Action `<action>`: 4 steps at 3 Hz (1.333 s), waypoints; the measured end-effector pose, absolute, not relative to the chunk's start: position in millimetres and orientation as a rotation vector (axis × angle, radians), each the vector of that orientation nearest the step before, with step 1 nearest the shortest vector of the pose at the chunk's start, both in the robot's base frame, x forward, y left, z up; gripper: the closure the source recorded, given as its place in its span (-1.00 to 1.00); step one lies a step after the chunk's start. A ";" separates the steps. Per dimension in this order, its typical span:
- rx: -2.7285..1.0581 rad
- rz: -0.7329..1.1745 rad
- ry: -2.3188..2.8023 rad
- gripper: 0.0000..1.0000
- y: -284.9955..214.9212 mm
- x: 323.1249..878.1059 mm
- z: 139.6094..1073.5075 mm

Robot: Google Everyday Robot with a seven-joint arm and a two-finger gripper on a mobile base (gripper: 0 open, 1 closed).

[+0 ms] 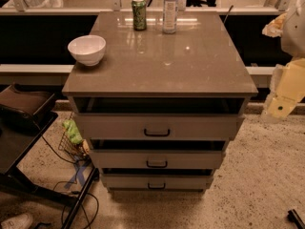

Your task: Open middle drawer

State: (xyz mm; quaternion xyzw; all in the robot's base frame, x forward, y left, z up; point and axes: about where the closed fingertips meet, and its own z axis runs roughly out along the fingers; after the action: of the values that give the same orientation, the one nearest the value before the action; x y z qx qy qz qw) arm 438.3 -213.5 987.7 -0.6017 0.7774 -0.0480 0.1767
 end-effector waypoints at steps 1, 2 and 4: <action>-1.703 -0.136 2.201 -1.00 -213.5 438.3 987.7; -1.705 -0.172 2.219 -1.00 -207.6 443.2 989.3; -1.745 -0.164 2.178 -1.00 -189.4 466.8 920.1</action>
Offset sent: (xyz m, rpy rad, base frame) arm 0.0126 0.0133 -0.0012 -0.0734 0.0185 -0.0319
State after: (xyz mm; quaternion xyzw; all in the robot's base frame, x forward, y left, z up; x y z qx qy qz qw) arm 466.8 -189.4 920.1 -0.6149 0.7674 -0.0577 0.1724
